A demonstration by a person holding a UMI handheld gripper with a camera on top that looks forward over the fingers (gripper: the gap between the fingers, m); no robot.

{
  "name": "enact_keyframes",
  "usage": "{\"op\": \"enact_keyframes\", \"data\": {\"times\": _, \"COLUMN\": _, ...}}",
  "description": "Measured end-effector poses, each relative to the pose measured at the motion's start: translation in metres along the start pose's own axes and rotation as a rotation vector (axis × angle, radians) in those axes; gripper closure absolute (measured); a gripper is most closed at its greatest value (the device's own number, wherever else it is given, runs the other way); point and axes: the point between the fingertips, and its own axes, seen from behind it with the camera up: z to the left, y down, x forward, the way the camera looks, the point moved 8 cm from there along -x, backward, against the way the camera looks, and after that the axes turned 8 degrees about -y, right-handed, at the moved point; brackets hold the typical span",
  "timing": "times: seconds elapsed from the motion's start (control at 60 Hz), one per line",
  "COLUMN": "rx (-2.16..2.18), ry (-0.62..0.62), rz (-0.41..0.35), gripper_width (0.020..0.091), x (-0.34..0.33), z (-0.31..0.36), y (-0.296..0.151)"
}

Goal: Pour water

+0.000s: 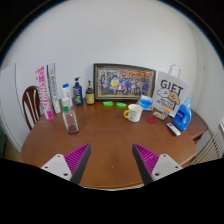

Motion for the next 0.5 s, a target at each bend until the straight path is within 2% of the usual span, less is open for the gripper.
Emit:
{"op": "enact_keyframes", "data": {"times": 0.267, "rx": -0.035, "ry": -0.214, "rz": -0.066, "gripper_width": 0.0242, "x": 0.077, "z": 0.126, "y": -0.011}}
{"op": "enact_keyframes", "data": {"times": 0.5, "rx": -0.024, "ry": -0.28, "rz": -0.122, "gripper_width": 0.0242, "x": 0.192, "z": 0.156, "y": -0.024}}
